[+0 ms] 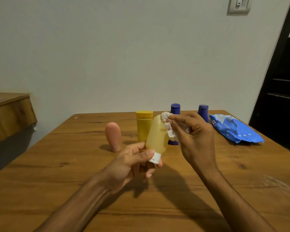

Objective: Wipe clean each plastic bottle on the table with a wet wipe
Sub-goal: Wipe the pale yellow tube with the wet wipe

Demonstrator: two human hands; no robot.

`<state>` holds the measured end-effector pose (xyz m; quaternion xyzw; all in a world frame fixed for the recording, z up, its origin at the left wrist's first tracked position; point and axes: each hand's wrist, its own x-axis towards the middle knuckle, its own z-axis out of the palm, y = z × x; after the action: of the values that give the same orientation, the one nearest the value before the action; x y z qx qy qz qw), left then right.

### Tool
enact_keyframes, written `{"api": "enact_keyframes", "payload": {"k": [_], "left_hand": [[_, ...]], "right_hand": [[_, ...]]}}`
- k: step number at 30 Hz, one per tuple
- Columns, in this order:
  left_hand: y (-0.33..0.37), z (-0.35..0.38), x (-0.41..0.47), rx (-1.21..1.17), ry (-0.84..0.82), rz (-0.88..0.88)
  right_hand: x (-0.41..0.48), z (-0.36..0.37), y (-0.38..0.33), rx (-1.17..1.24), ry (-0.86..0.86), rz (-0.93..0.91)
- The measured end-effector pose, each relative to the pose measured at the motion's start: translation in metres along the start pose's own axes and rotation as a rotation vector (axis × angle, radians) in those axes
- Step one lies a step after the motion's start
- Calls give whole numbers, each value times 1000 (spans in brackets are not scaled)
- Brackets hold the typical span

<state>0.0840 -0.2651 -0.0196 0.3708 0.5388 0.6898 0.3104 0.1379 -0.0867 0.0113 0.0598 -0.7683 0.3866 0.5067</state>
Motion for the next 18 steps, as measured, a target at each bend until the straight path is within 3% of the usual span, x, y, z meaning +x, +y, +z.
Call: {"api": "enact_keyframes", "payload": {"k": [9, 18], "left_hand": [[0, 0, 0, 220, 11, 4], [-4, 2, 1, 307, 81, 42]], "right_hand": [[0, 2, -4, 12, -96, 2], [-6, 8, -13, -127, -234, -153]]}}
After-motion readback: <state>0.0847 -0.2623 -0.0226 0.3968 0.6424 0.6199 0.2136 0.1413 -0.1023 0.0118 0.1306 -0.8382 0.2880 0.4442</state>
